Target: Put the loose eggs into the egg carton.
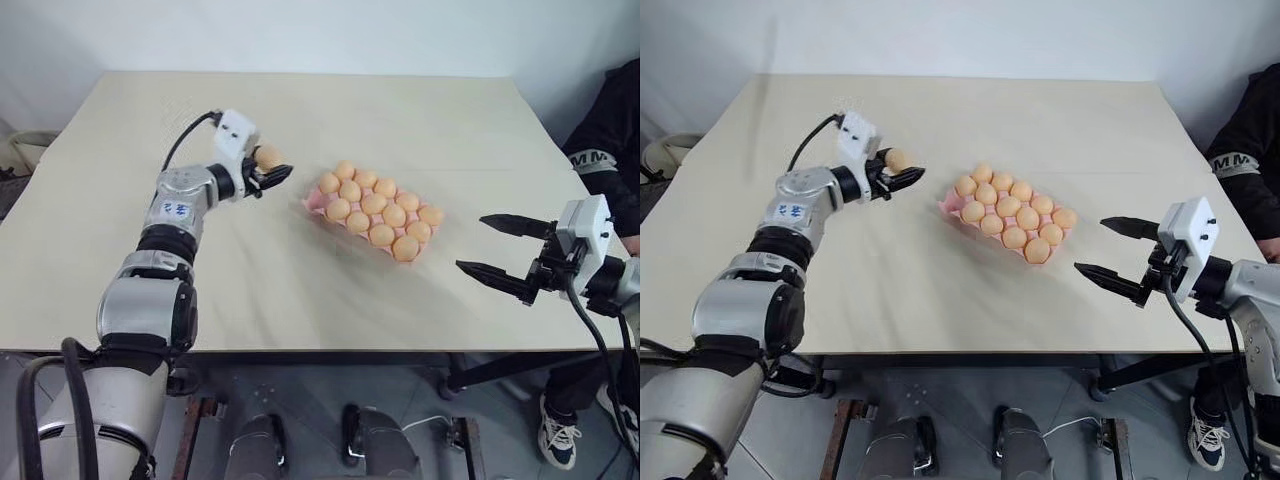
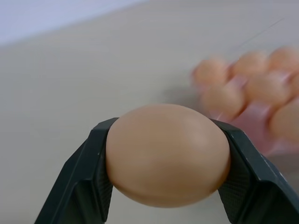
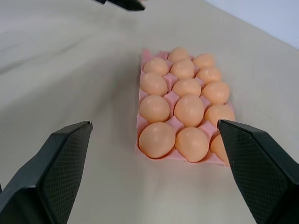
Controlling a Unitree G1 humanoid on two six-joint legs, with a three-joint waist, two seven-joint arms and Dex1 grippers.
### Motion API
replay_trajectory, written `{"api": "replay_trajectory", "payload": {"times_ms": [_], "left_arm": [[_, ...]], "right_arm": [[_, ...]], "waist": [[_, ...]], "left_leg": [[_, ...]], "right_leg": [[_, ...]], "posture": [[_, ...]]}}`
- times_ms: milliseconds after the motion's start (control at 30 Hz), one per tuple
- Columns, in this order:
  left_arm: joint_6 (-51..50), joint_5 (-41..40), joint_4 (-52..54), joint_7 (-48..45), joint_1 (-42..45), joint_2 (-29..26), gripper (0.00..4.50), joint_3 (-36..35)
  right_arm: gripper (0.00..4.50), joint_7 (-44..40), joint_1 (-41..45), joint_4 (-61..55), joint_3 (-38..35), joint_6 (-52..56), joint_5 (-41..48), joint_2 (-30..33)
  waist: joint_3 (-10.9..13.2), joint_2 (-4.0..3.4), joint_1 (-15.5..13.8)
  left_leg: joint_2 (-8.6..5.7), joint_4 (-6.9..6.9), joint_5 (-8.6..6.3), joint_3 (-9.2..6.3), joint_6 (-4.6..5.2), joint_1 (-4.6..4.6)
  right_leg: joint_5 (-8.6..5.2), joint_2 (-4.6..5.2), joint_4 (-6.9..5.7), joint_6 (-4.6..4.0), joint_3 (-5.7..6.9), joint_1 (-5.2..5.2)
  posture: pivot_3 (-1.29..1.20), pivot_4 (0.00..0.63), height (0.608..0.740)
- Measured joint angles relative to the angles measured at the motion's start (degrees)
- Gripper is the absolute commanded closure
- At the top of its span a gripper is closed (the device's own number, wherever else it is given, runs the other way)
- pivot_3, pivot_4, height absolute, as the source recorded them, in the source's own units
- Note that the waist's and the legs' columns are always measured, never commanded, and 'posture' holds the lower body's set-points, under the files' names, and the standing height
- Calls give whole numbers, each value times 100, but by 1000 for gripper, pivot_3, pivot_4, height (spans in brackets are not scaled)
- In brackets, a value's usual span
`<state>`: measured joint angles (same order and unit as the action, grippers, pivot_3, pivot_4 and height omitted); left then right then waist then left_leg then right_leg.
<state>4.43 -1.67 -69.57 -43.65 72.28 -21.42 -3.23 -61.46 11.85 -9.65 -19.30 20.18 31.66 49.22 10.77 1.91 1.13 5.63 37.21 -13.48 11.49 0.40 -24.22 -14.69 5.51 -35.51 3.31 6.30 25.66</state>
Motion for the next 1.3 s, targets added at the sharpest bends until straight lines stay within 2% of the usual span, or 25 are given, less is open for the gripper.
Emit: {"api": "replay_trajectory", "payload": {"times_ms": [200, 500, 800, 1000, 1300], "left_arm": [[-2, 295, -334, -233, 42, 364, 1958, 335], [5, 534, -569, 191, 134, 548, 1958, 375], [-3, 584, -677, 623, 160, 711, 1958, 305], [-58, 665, -747, 1001, 160, 718, 73, 255], [-47, 676, -747, 934, 162, 734, 33, 197]], "right_arm": [[0, 288, -465, -394, -231, -4, 69, -103], [0, 676, -1271, -1068, -713, 10, 238, -247], [0, 821, -1456, -1223, -846, 17, 328, -247], [0, 842, -1455, -1226, -846, 18, 361, -247], [0, 843, -1457, -1230, -866, 114, 364, -215]], "waist": [[0, 1, 68], [1, 2, 38], [2, 3, 45], [2, 4, 40], [2, 4, 44]], "left_leg": [[3, 1, 2, -3, 3, 2], [-2, 5, 0, -9, 6, 1], [-1, 4, 0, -10, 7, 2], [-2, 3, 0, -11, 8, 2], [-1, 3, 0, -10, 7, 2]], "right_leg": [[-2, -6, -6, 0, -5, 2], [-2, 0, -5, 1, -4, -1], [-3, -1, -4, 1, -4, -2], [-3, -1, -4, 1, -3, -2], [-3, -1, -4, 1, -3, -2]], "posture": [[0, 150, 740], [0, 150, 740], [0, 150, 740], [0, 150, 740], [0, 150, 740]]}}
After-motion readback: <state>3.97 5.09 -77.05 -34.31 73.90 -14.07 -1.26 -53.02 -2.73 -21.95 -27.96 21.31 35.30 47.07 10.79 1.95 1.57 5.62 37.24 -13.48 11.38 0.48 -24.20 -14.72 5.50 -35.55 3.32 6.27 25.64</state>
